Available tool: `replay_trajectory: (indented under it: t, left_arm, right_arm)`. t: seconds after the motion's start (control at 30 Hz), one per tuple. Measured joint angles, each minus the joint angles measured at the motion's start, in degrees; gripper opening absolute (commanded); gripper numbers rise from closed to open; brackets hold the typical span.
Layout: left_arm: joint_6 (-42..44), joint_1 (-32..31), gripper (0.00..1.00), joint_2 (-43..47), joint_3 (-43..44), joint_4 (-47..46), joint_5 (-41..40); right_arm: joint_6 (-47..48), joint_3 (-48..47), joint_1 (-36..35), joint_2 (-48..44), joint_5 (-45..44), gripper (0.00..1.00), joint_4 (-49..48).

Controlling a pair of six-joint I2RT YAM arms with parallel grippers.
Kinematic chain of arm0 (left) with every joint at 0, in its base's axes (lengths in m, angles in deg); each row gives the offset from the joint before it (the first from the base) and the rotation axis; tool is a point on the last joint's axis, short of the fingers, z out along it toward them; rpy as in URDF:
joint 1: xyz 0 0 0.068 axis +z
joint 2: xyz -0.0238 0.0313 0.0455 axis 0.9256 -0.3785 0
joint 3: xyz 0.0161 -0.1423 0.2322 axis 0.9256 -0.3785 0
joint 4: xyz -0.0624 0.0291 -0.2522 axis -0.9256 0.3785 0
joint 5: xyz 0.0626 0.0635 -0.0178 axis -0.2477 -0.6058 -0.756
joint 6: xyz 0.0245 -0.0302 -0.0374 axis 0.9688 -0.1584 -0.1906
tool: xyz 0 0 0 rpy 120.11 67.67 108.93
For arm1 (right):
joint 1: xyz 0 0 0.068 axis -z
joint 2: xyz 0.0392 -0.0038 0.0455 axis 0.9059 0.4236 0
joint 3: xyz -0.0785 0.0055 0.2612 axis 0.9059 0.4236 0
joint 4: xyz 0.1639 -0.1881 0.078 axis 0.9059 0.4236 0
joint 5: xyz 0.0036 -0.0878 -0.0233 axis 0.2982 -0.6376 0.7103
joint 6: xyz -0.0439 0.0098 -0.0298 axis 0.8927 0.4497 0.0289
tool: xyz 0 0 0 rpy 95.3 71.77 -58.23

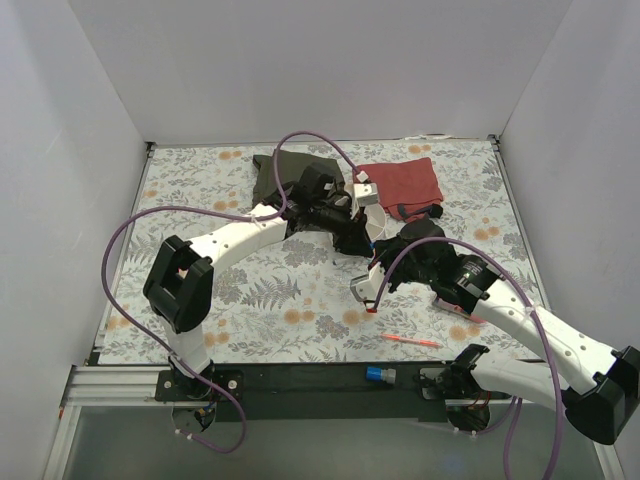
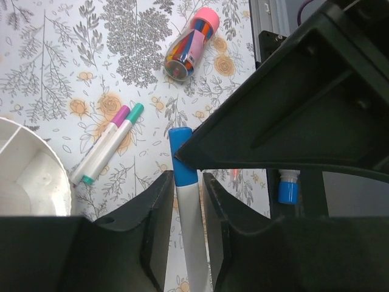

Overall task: Sort the stationery into containers
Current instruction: Pick up the pen from the center of the board, then place the pen in the storage box.

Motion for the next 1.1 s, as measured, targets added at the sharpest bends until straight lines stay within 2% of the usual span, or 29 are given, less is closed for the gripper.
replay_trajectory:
  t: [0.07,0.13,0.17,0.23,0.47,0.57,0.6,0.63,0.67,0.7,0.73,0.8,1.0,1.1]
  left_arm:
    - [0.07,-0.17,0.27,-0.44,0.0,1.18,0.0]
    - [0.26,-0.42,0.23,-0.81,0.26,2.14,0.02]
    - [0.31,-0.48,0.18,-1.05,0.55,2.58,0.02]
    - [0.59,-0.55,0.17,-1.55,1.16,3.5,-0.13]
    - [1.2,-0.57,0.21,-2.01,2.08,4.79,-0.17]
    - [1.31,-0.66,0.02,-2.05,3.06,5.07,-0.76]
    - [1.33,-0.61,0.0,-2.08,3.21,5.16,-0.79]
    - [1.64,-0.5,0.0,-2.12,3.26,5.16,-0.55]
    - [1.62,-0.5,0.0,-2.12,3.26,5.2,-0.57]
    - [1.75,-0.5,0.0,-2.14,3.28,5.2,-0.55]
    - [1.84,-0.5,0.0,-2.14,3.28,5.16,-0.52]
    - [1.99,-0.52,0.0,-2.14,3.28,5.14,-0.24]
    - [1.92,0.44,0.0,-2.14,3.26,3.26,-0.17]
    - [0.09,3.37,0.0,-1.86,2.27,-1.88,-0.61]
  right_arm:
    - [0.04,0.0,-0.02,0.0,-0.07,0.01,-0.55]
    - [0.13,0.0,-0.07,0.0,-0.26,0.01,-1.14]
    - [0.22,0.0,-0.11,-0.02,-0.31,0.01,-1.38]
    - [0.28,0.02,-0.2,-0.2,-0.31,0.01,-1.53]
    - [1.27,0.85,-0.33,-0.72,-0.28,0.01,-2.29]
    - [1.57,0.83,-0.33,-0.76,-0.31,0.01,-2.75]
    - [1.62,0.83,-0.33,-0.87,-0.33,0.01,-2.93]
    - [1.62,0.85,-0.33,-0.92,-0.35,0.06,-2.97]
    - [1.6,0.85,-0.33,-0.92,-0.5,0.19,-2.99]
    - [1.55,0.85,-0.33,-0.92,-0.52,0.43,-2.99]
    - [1.27,0.85,-0.33,-0.94,-0.74,0.58,-3.02]
    - [0.28,1.11,-0.39,-1.03,-1.92,0.64,-3.58]
    - [-3.65,1.55,1.2,-6.71,-6.58,0.75,-4.04]
    - [-9.18,0.11,2.86,-11.04,-7.3,0.75,-3.19]
